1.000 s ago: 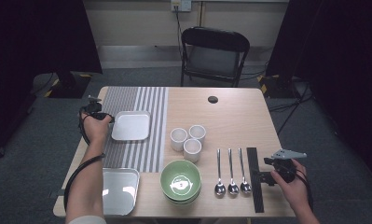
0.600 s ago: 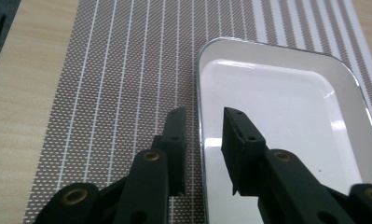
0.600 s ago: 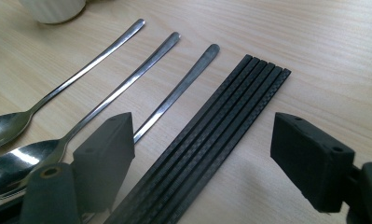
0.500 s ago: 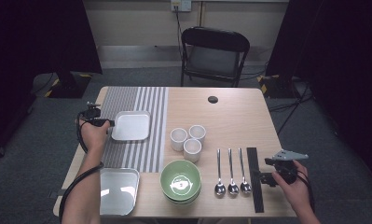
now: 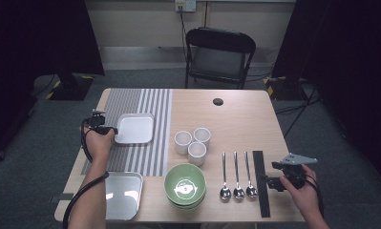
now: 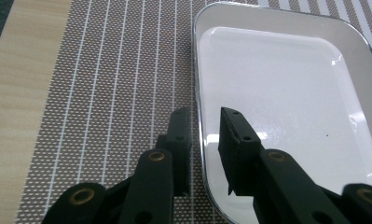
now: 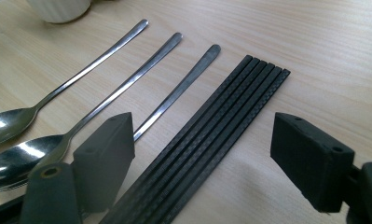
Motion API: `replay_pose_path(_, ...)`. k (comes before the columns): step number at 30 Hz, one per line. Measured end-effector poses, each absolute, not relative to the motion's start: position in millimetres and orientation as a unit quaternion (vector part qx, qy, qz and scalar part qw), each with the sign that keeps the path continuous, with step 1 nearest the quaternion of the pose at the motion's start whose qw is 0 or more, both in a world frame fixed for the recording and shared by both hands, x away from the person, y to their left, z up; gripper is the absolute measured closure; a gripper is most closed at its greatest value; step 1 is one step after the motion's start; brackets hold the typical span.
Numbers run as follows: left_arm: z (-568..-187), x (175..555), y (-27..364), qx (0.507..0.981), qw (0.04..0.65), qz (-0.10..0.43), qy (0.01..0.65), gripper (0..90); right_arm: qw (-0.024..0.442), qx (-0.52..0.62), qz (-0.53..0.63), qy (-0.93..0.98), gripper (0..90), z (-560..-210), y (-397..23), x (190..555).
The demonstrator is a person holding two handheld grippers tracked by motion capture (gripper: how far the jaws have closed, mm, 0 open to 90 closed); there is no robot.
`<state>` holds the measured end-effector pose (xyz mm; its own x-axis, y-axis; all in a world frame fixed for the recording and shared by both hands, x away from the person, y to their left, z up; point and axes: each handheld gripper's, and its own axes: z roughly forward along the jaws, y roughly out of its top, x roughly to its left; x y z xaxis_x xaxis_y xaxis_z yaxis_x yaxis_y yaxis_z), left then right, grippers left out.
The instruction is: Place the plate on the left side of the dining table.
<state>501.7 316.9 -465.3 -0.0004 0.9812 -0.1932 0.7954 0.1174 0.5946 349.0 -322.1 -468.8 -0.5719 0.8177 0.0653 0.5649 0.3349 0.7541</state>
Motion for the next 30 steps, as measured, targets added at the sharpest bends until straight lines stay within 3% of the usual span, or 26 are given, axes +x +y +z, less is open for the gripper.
replay_pose_path(11,-472.0,505.0,317.1,0.63,0.295,0.143,0.704,87.5,0.161,0.429,0.382,0.802,21.0,-469.1,-320.0,345.8)
replay_pose_path(30,-470.3,509.6,326.1,0.613,0.307,0.143,0.714,88.2,0.159,0.431,0.379,0.803,21.0,-470.3,-320.2,341.7)
